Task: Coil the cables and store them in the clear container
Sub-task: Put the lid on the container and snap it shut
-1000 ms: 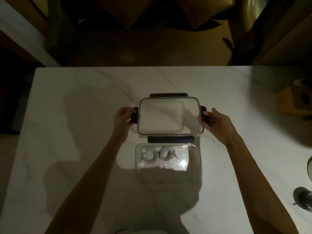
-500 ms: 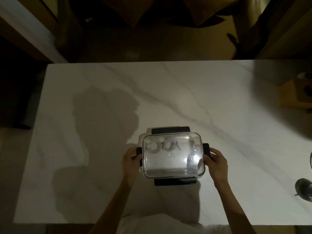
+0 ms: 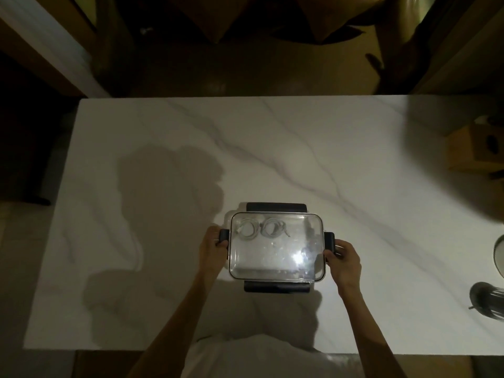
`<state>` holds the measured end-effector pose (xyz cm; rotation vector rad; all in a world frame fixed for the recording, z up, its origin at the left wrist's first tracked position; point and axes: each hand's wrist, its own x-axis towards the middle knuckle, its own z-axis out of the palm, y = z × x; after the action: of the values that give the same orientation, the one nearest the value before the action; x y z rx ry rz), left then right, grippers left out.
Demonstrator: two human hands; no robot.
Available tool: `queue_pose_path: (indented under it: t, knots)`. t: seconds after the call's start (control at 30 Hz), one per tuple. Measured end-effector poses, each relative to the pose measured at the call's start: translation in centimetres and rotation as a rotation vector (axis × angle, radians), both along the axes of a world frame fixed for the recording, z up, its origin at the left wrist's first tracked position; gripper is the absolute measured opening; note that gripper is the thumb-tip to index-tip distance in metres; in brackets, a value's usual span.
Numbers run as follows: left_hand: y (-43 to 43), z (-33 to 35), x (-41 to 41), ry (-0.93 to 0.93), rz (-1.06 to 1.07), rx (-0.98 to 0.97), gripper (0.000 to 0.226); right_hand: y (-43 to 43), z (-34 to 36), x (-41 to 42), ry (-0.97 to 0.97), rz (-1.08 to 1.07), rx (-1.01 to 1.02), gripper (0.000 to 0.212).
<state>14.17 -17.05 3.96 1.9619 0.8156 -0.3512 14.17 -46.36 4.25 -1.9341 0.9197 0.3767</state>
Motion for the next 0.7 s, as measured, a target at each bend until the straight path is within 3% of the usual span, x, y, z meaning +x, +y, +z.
queue_pose_path:
  t: [0.43,0.5,0.57,0.63,0.7]
  knots:
    - [-0.6,0.3,0.6,0.095,0.111,-0.12,0.028,-0.5,-0.2,0.1,0.025,0.044,-0.003,0.037]
    - [-1.2,0.9,0.5,0.048,0.092,-0.013,0.023,0.0,0.2,-0.1,-0.048,0.105,-0.154,0.044]
    - [-2.0,1.3,0.1,-0.008,0.009,0.105,0.018,0.9,0.7,-0.4,-0.123,0.192,-0.306,0.036]
    - [-2.7,0.9,-0.7,0.027,-0.067,0.181,0.01,1.8,0.7,-0.9,-0.123,0.207,-0.303,0.021]
    - [-3.4,0.4,-1.0,0.081,-0.074,0.208,0.016,2.6,0.4,-1.3,-0.1,0.146,-0.245,0.018]
